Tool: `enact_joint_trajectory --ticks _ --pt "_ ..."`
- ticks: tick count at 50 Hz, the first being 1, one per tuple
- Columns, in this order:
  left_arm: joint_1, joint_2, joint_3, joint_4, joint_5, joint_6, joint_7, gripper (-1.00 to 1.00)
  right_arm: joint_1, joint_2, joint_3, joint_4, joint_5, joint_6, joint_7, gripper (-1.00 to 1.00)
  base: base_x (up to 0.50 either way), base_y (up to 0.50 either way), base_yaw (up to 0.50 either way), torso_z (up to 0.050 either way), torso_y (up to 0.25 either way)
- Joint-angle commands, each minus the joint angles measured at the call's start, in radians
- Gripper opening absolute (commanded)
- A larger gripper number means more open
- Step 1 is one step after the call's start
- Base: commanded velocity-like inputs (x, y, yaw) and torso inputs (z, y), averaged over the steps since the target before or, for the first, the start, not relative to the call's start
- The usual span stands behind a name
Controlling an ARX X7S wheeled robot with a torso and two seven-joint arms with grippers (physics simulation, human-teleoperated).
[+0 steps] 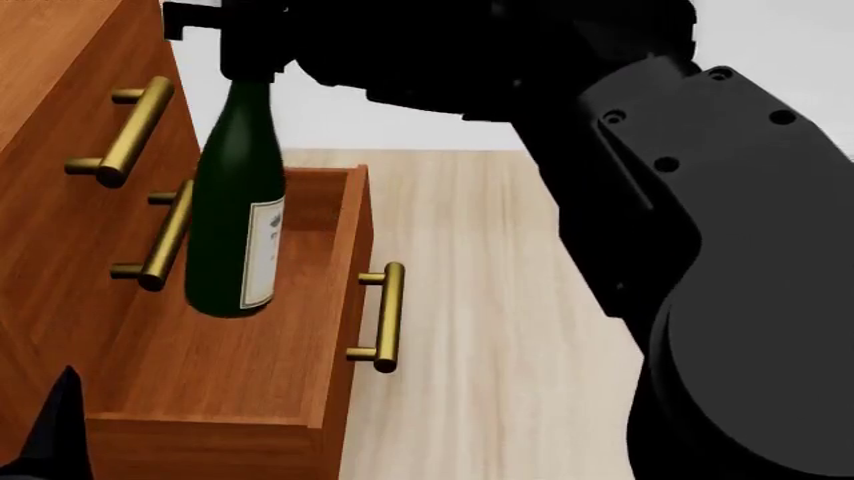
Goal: Put the wine bottle in the bottom drawer of the cabinet.
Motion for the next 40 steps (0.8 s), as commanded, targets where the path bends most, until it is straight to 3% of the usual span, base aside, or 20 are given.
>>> enact_joint_trajectory --ticks 1,40 --pt "0.012 -0.001 0.001 0.0 0.017 0.013 0.009 1.0 0.0 0.0 0.035 -0.003 0.0 0.046 -0.014 -1.0 0.0 0.0 0.0 0.0 0.0" --pt "0.035 -0.011 0.002 0.001 0.029 0.029 0.025 1.0 -0.005 0.0 0.035 -0.002 -0.034 0.097 -0.03 -1.0 0.0 0.0 0.0 0.0 0.001"
